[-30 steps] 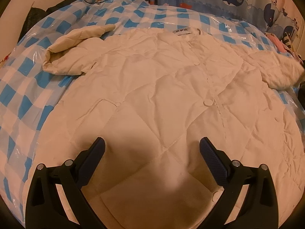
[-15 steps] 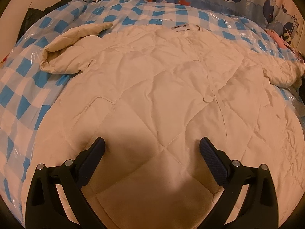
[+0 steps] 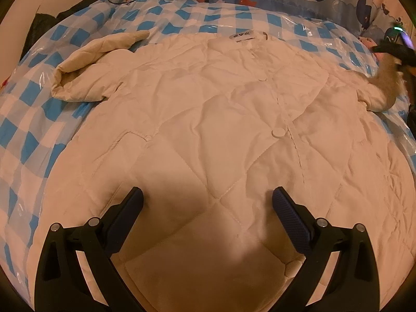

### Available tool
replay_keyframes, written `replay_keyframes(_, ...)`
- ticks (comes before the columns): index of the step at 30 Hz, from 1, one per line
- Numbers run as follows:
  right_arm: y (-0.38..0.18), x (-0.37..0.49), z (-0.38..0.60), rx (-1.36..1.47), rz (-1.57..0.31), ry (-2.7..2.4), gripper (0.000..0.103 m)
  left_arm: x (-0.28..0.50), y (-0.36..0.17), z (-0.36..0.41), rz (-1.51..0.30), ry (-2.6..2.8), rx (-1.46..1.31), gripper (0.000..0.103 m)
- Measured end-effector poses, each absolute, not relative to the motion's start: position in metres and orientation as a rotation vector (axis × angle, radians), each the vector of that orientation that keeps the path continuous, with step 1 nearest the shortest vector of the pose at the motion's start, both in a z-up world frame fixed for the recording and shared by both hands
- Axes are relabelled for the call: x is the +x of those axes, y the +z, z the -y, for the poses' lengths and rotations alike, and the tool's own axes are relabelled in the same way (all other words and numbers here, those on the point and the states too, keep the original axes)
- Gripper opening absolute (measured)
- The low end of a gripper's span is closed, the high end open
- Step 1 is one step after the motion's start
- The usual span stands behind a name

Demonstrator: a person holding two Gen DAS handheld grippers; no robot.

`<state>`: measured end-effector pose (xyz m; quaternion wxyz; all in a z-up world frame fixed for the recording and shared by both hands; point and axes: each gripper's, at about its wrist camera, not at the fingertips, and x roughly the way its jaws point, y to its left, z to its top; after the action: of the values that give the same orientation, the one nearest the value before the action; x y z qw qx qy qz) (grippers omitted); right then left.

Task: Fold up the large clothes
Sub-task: 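Grasp the coat sleeve near its knit cuff with the right tool, then lift the held sleeve with the right tool and carry it across the coat body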

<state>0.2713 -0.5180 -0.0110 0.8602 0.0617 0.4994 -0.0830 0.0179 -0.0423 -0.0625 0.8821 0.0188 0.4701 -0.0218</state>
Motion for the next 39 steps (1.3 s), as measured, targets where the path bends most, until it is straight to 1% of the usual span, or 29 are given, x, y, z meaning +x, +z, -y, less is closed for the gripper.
replay_keyframes(1,-0.041,0.287,0.506,0.081,-1.213,-0.191,0.095,0.019,-0.064,0.043,-0.983,-0.045,0.038,0.096)
replay_keyframes(2,-0.067,0.296,0.489,-0.018,-1.282,-0.233,0.095,0.019,-0.064,0.043,-0.986,-0.044,0.038,0.096)
replay_keyframes(3,-0.073,0.297,0.478,-0.067,-1.255,-0.250,0.095,0.019,-0.065,0.044,-0.988,-0.045,0.038,0.096)
replay_keyframes(5,-0.072,0.290,0.471,0.000,-1.171,-0.212,0.095,0.018,-0.065,0.044,-0.987,-0.047,0.036,0.096)
replay_keyframes(6,-0.064,0.280,0.474,0.064,-1.099,-0.153,0.095,0.017,-0.064,0.044,-0.986,-0.050,0.036,0.096)
replay_keyframes(10,-0.012,0.209,0.530,0.337,-0.705,-0.001,0.095,0.013,-0.062,0.046,-0.985,-0.067,0.034,0.096)
replay_keyframes(11,-0.006,0.201,0.548,0.419,-0.651,-0.002,0.096,0.013,-0.062,0.047,-0.984,-0.068,0.036,0.096)
replay_keyframes(13,-0.011,0.185,0.610,0.726,-0.592,-0.007,0.096,0.011,-0.062,0.049,-0.983,-0.065,0.046,0.096)
replay_keyframes(14,-0.027,0.179,0.649,0.956,-0.572,0.002,0.096,0.011,-0.063,0.051,-0.982,-0.064,0.050,0.096)
replay_keyframes(16,-0.045,0.177,0.676,1.141,-0.529,0.029,0.096,0.011,-0.063,0.052,-0.983,-0.061,0.058,0.096)
replay_keyframes(17,-0.055,0.179,0.686,1.179,-0.519,0.029,0.096,0.011,-0.064,0.052,-0.984,-0.061,0.059,0.096)
replay_keyframes(20,-0.077,0.198,0.685,1.231,-0.549,0.043,0.096,0.011,-0.064,0.051,-0.985,-0.062,0.059,0.096)
replay_keyframes(24,-0.100,0.231,0.673,1.212,-0.592,0.030,0.096,0.009,-0.064,0.051,-0.985,-0.067,0.067,0.096)
replay_keyframes(29,-0.108,0.263,0.665,1.170,-0.607,0.031,0.096,0.009,-0.066,0.053,-0.988,-0.064,0.081,0.096)
replay_keyframes(30,-0.111,0.270,0.663,1.154,-0.625,0.038,0.094,0.009,-0.067,0.054,-0.987,-0.063,0.083,0.096)
replay_keyframes(31,-0.113,0.275,0.660,1.138,-0.658,0.054,0.075,0.008,-0.067,0.054,-0.987,-0.061,0.087,0.096)
replay_keyframes(32,-0.115,0.278,0.657,1.121,-0.688,0.059,0.043,0.008,-0.068,0.055,-0.986,-0.059,0.091,0.096)
replay_keyframes(33,-0.112,0.279,0.653,1.107,-0.679,0.081,0.033,0.008,-0.068,0.055,-0.985,-0.058,0.094,0.096)
replay_keyframes(34,-0.107,0.276,0.650,1.088,-0.664,0.093,0.021,0.008,-0.069,0.056,-0.984,-0.056,0.096,0.096)
replay_keyframes(35,-0.097,0.271,0.646,1.051,-0.636,0.108,0.015,0.008,-0.069,0.056,-0.985,-0.055,0.097,0.096)
replay_keyframes(37,-0.078,0.257,0.643,1.023,-0.579,0.111,0.014,0.009,-0.071,0.056,-0.989,-0.052,0.096,0.096)
replay_keyframes(39,-0.047,0.230,0.644,0.982,-0.495,0.108,0.014,0.010,-0.071,0.056,-0.989,-0.051,0.093,0.096)
